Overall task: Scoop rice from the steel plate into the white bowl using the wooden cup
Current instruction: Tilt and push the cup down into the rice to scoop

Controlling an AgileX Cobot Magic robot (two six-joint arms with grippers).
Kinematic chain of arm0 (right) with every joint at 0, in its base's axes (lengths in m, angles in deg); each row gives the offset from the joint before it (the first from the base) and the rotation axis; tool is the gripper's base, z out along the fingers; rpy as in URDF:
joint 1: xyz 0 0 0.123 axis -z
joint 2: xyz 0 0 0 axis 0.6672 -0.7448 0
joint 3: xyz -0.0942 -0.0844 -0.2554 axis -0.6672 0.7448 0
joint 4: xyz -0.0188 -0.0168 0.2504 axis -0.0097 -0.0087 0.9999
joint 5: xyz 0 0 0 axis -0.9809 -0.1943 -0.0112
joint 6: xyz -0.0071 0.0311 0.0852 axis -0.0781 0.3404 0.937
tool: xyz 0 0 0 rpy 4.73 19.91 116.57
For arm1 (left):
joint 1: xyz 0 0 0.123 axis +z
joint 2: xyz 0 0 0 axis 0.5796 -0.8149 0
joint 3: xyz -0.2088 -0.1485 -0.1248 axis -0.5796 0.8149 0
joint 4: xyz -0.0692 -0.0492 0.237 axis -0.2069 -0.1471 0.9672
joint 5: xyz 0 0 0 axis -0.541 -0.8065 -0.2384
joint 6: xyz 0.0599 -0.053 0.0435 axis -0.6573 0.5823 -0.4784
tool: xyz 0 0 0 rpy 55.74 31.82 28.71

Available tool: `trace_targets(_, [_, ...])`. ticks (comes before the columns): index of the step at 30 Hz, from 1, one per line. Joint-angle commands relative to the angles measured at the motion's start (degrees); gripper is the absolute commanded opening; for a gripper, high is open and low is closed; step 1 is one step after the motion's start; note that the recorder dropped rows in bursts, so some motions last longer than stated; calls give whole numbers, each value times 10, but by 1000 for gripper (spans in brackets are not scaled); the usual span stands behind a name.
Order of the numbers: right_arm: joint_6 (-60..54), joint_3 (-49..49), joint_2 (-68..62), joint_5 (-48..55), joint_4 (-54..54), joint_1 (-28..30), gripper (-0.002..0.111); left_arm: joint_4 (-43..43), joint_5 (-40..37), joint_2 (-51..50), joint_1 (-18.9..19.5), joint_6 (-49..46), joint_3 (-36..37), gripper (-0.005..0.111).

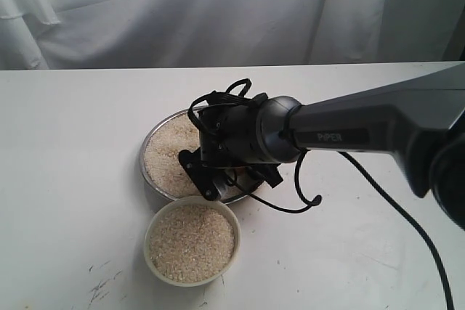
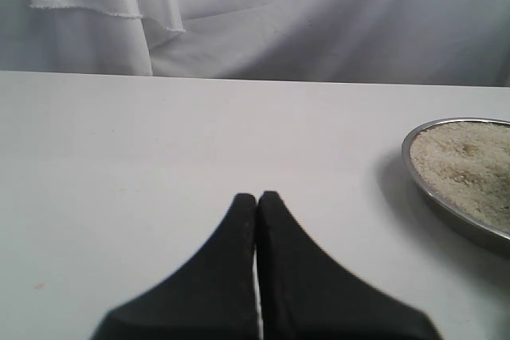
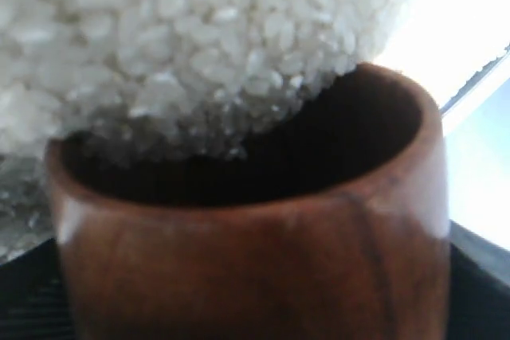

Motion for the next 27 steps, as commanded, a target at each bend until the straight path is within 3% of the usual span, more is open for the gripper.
trace_targets(1, [19,-1,0,-29,6,-4,0,0,4,3,-1,2,3,0])
trace_targets(27, [59,-1,-1,-123,11,10,0,0,4,3,-1,2,3,0])
